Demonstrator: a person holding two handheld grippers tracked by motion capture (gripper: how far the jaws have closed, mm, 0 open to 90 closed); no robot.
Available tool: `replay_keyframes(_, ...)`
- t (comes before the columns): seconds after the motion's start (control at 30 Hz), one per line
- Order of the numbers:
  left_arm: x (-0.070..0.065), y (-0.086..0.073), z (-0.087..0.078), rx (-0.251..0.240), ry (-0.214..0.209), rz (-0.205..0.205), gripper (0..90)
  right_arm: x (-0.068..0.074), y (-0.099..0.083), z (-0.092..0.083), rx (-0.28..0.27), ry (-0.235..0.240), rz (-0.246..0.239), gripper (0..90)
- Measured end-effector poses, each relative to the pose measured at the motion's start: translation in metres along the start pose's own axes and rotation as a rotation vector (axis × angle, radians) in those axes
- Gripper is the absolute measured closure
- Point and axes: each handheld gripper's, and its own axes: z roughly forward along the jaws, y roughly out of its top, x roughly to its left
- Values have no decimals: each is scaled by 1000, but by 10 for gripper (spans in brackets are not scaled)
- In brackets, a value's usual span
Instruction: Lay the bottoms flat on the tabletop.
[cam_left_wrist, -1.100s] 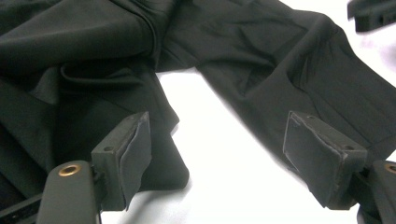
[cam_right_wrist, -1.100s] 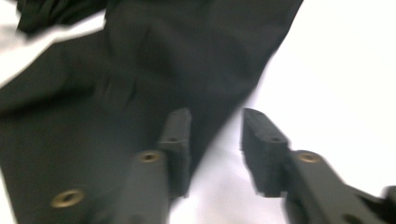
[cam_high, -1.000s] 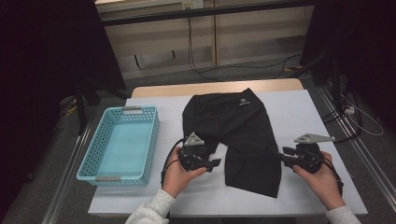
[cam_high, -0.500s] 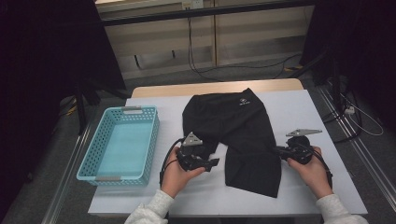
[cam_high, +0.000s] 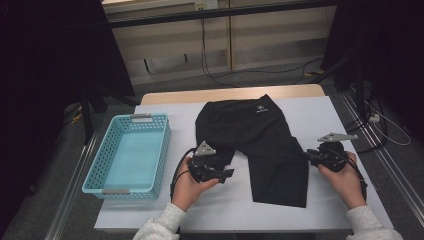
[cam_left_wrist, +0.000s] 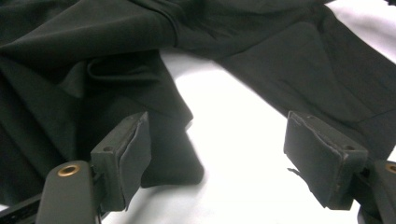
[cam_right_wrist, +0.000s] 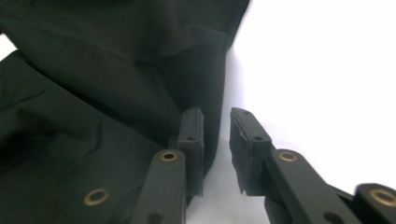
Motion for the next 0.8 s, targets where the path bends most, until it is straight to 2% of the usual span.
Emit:
replay_keyframes(0.07,2,-1,-1,-1,7,-1,243,3,0,-2,-14,3,-2,671)
replay_keyframes(0.2,5,-1,-5,-2,11,-5,257,10,-6,-10,-16,18,26,576)
replay_keyframes(0.4,7,-2,-6,-4,18,-12,262,28,-24,-28,21,50,4,555)
replay_keyframes(0.47,7,-2,-6,0,18,-7,266,35,-28,-30,44,55,-19,570)
replay_keyframes(0.53,7,-2,-5,-1,14,-2,276,42,-33,-31,63,79,-32,603)
replay_keyframes(0.67,6,-1,-2,2,10,1,286,60,-40,-34,76,126,-104,615)
replay_keyframes(0.73,6,-1,-1,3,11,-1,287,65,-41,-31,93,114,-146,604)
replay_keyframes(0.8,5,-1,-1,8,11,0,287,69,-42,-29,79,114,-174,600)
